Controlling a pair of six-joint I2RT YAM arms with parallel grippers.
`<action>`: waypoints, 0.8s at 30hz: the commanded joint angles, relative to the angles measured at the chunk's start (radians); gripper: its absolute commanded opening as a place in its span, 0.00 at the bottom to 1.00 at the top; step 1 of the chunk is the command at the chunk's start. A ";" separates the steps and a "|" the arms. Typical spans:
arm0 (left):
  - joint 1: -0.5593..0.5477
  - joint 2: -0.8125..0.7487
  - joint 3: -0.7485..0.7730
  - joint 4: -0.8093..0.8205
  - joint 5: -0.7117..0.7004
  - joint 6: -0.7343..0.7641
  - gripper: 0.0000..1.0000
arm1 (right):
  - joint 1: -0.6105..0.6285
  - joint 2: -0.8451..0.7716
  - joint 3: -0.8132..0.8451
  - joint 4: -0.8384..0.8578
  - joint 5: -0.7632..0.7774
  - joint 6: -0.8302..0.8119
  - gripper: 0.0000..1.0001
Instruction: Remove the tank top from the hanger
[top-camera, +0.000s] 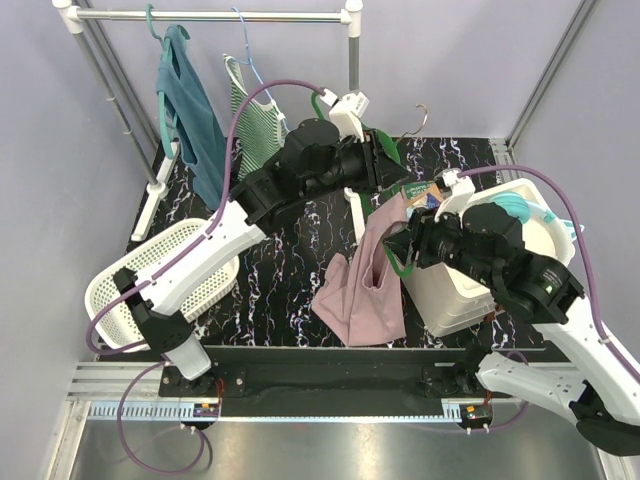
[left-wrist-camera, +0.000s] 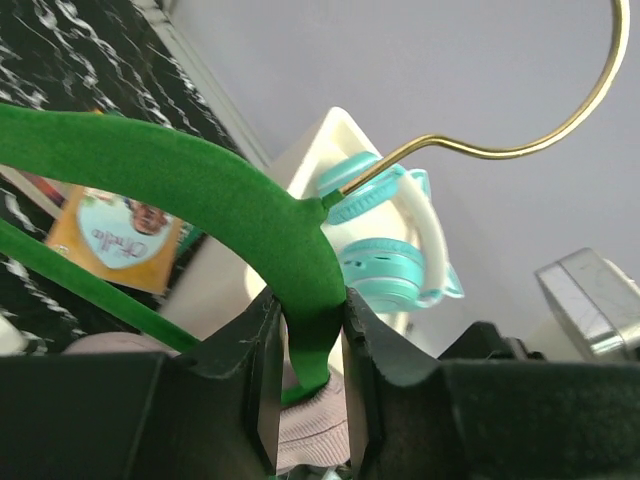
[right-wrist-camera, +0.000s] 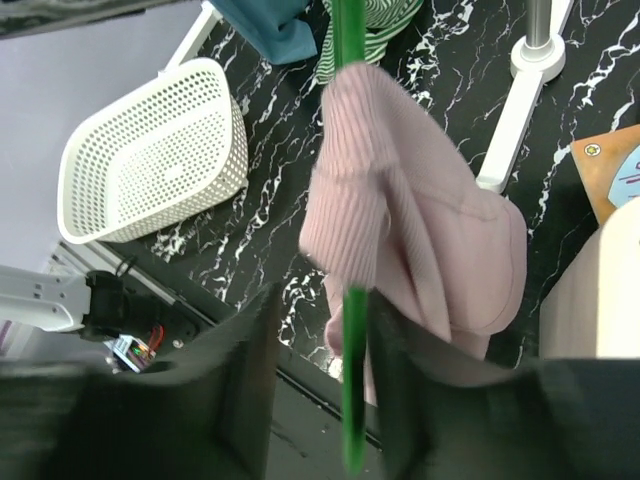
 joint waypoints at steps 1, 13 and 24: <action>0.001 0.001 0.100 0.027 -0.068 0.168 0.00 | 0.005 -0.035 -0.009 0.026 0.054 0.009 0.56; -0.050 -0.157 -0.051 0.281 -0.252 0.563 0.00 | 0.005 -0.081 0.000 -0.040 0.090 0.018 0.84; -0.045 -0.191 -0.066 0.309 -0.340 0.418 0.00 | 0.005 -0.035 0.060 -0.035 0.042 0.003 0.85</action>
